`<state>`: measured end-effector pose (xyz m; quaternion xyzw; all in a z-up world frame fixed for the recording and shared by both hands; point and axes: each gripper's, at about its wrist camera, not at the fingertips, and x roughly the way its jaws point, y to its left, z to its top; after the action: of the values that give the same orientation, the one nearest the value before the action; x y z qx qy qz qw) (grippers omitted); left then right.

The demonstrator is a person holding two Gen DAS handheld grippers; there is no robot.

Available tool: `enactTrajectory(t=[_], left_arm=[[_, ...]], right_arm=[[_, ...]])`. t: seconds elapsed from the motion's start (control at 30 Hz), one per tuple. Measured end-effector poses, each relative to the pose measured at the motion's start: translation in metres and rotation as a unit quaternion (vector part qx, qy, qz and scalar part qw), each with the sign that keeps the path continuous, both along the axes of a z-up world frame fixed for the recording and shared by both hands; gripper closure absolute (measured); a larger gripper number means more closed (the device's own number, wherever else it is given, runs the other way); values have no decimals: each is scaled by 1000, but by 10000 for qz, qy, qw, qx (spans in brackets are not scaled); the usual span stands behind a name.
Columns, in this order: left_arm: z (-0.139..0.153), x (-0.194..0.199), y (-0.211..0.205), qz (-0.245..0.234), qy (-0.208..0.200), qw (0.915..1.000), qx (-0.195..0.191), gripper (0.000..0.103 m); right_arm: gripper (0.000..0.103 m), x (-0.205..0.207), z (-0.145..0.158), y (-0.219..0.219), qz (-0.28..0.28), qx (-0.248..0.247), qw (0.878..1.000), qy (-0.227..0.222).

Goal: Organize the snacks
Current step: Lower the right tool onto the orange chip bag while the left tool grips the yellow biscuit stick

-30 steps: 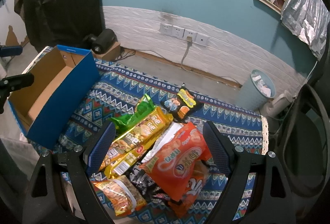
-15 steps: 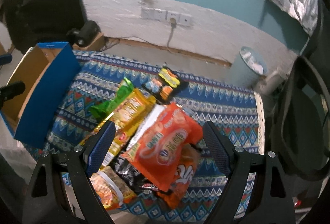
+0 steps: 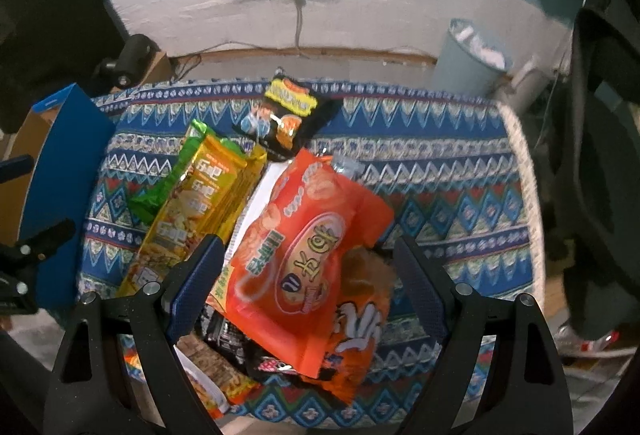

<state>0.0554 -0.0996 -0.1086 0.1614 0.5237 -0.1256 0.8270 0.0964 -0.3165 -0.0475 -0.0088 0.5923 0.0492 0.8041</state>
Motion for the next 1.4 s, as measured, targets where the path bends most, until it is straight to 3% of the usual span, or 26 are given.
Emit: enactTrajectory(t=[0.43, 0.77, 0.83, 1.0, 1.23, 1.3, 1.4], left_arm=[[-37, 24, -6, -242, 191, 9994, 164, 1], [-58, 19, -15, -353, 732, 9965, -206, 1], [-62, 15, -19, -394, 873, 9949, -318, 1], [-68, 10, -33, -523, 1125, 9913, -428, 1], [-89, 16, -47, -440, 1489, 9866, -498, 1], [-94, 18, -49, -372, 1591, 9848, -592, 4], [-101, 23, -52, -256, 1746, 9814, -757, 17]], right_arm=[[18, 13, -45, 1, -172, 119, 9986, 496], [18, 19, -77, 11, -32, 59, 9967, 804], [20, 19, -76, 10, 15, 86, 9969, 787], [38, 15, -65, 10, 319, 204, 9970, 671], [45, 8, -52, 1, 411, 138, 9980, 463], [45, 7, -50, -4, 322, 188, 9983, 441], [45, 6, -47, -12, 233, 311, 9983, 435]])
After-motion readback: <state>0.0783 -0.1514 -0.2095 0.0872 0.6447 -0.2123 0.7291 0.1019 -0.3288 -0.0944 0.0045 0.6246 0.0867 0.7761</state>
